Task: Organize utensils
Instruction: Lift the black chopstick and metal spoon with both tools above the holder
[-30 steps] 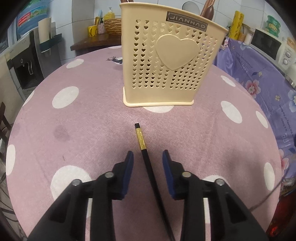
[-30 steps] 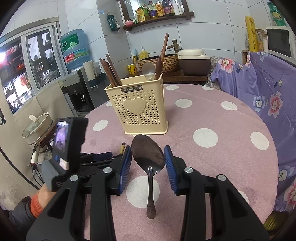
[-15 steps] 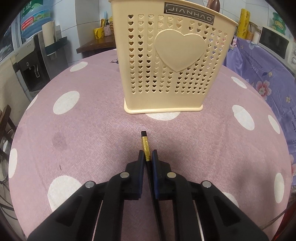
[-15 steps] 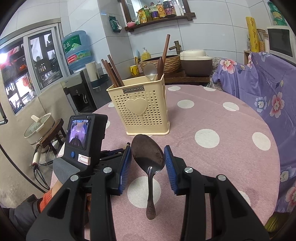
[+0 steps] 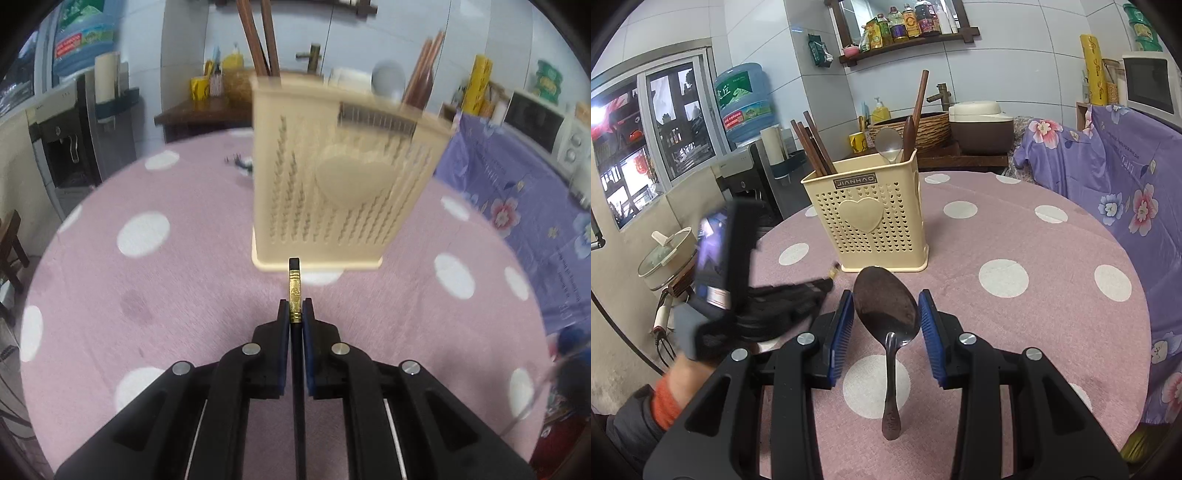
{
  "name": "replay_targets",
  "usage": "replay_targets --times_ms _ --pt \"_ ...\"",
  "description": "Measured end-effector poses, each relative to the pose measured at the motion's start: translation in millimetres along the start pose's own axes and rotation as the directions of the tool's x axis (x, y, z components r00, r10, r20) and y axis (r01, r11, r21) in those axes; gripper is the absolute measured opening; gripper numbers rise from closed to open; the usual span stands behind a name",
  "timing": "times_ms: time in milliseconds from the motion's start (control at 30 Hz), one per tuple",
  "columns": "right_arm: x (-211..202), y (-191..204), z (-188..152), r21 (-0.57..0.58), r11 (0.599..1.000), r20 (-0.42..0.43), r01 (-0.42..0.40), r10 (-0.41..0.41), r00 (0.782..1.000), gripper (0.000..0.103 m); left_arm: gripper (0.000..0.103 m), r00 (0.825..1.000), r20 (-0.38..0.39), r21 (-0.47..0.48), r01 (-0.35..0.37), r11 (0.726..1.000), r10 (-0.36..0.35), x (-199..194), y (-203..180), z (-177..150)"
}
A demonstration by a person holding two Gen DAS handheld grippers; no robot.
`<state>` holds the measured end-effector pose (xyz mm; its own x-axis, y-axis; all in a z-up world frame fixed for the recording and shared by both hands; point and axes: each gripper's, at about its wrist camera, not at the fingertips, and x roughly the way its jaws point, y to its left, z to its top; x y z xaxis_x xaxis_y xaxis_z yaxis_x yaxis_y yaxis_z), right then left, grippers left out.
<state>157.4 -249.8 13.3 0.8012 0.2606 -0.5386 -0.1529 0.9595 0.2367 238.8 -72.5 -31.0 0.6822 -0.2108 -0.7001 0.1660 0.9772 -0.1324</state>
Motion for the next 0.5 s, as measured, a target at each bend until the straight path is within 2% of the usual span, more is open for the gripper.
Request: replay_targets --times_ms 200,333,500 --pt "0 0 2 0.001 1.000 0.010 0.007 -0.007 1.000 0.037 0.008 0.981 0.190 -0.041 0.046 0.998 -0.038 -77 21 25" --pt "-1 2 5 -0.002 1.000 0.011 0.001 -0.001 1.000 0.037 0.008 0.968 0.245 -0.064 0.081 0.995 -0.062 -104 34 34" --pt "-1 8 8 -0.015 1.000 0.015 0.005 -0.005 1.000 0.037 0.008 0.961 0.269 -0.062 0.078 0.995 -0.058 -110 35 36"
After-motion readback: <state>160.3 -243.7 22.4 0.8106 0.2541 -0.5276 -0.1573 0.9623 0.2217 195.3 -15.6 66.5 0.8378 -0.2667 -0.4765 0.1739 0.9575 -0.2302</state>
